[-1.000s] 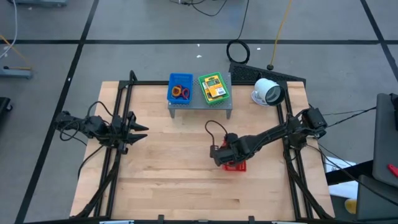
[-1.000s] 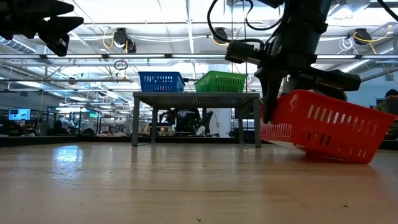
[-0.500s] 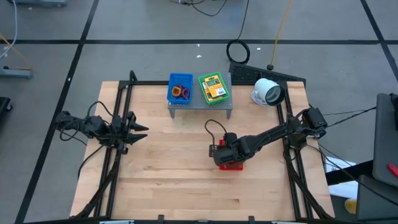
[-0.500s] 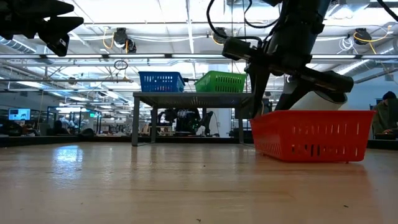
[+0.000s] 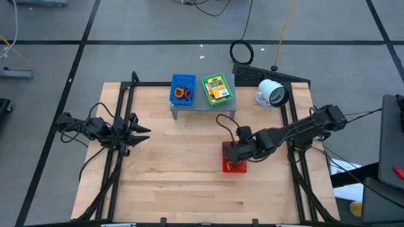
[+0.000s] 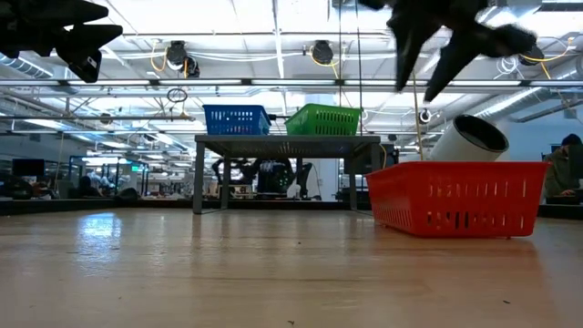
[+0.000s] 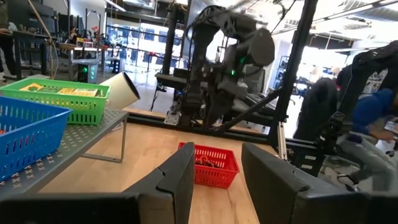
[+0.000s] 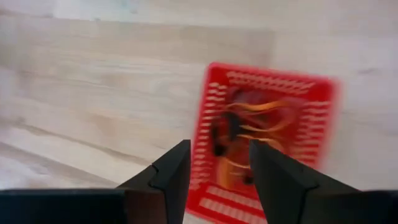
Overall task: Pick & Place Office Desk Supplies
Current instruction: Put the red bin on the shelf
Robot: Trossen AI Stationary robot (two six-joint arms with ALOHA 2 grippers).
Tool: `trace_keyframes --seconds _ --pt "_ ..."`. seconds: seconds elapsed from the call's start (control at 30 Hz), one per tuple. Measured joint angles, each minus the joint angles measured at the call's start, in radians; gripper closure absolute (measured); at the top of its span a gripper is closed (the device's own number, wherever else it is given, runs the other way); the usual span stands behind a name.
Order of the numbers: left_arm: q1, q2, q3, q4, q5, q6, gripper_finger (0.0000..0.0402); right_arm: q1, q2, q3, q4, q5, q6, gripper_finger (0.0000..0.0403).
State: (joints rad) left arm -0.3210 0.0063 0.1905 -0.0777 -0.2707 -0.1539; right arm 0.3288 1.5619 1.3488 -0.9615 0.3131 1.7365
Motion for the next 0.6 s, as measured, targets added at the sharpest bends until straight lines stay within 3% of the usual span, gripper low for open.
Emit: trace_keyframes --seconds 0.2,0.43,0.6 --pt "0.000 0.000 0.000 0.000 0.000 0.000 0.0261 0.023 -0.005 0.153 -0.300 -0.055 0.020 0.0246" --pt "0.000 0.000 0.000 0.000 0.000 0.000 0.0261 0.095 -0.004 0.157 -0.357 -0.162 0.140 0.0246" --pt "0.000 0.000 0.000 0.000 0.000 0.000 0.0261 0.128 -0.003 0.080 -0.355 -0.199 0.269 0.0245"
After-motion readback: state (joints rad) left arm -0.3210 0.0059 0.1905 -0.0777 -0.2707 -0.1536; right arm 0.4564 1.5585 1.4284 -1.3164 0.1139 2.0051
